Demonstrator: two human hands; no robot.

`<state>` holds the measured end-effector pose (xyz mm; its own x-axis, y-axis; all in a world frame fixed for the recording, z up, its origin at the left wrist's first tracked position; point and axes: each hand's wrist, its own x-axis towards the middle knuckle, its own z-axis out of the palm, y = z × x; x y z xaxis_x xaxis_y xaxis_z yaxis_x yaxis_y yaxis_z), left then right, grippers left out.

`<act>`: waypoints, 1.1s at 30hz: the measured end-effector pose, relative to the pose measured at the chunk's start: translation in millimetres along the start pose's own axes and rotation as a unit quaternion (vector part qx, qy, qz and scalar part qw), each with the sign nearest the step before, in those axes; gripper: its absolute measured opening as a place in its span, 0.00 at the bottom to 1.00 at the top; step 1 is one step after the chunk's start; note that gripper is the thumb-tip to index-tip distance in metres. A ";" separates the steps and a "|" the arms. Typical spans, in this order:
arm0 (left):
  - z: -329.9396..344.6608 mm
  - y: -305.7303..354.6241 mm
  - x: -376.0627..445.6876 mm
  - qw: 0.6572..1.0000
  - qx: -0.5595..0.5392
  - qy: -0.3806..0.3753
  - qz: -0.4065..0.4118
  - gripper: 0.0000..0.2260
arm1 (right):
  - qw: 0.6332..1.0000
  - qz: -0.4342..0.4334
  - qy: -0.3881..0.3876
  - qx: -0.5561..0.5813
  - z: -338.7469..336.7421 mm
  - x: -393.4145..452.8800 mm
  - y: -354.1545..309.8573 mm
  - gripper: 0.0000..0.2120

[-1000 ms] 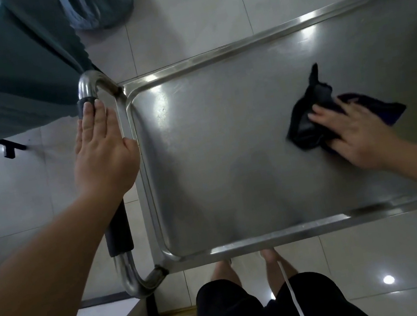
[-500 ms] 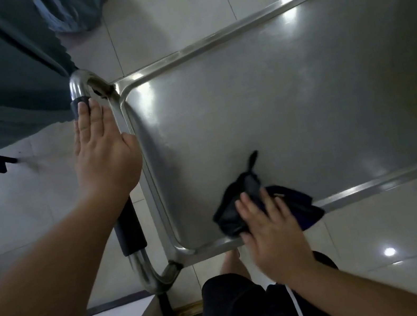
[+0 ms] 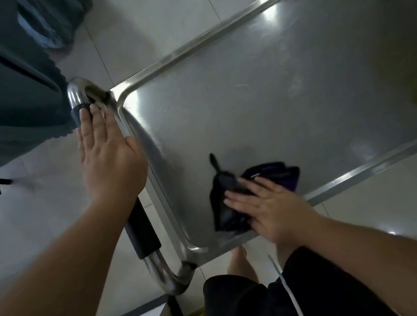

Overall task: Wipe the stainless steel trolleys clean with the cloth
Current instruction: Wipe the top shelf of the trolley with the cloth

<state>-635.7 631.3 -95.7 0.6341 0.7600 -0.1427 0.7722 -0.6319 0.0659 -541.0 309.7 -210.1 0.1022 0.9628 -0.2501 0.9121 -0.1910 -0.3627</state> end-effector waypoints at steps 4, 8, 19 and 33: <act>-2.2 0.0 -0.1 1.000 -0.006 -0.009 0.004 0.31 | 0.987 0.152 0.039 -0.017 -41.9 -25.5 111.8 0.30; -3.2 2.7 1.3 1.000 -0.014 -0.005 -0.002 0.31 | 0.925 0.368 0.083 0.037 -78.5 -15.0 188.8 0.30; -3.7 3.6 2.0 1.000 -0.018 0.002 -0.003 0.31 | 0.939 0.318 0.113 0.068 -22.5 116.2 -55.8 0.31; -2.9 -0.4 1.8 1.000 -0.020 -0.004 -0.003 0.31 | 0.995 0.076 0.063 -0.014 -68.5 112.8 79.6 0.28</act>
<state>-634.8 633.3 -93.2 0.6291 0.7627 -0.1504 0.7772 -0.6204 0.1051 -429.7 416.2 -205.7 0.2868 0.9401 -0.1842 0.8933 -0.3319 -0.3030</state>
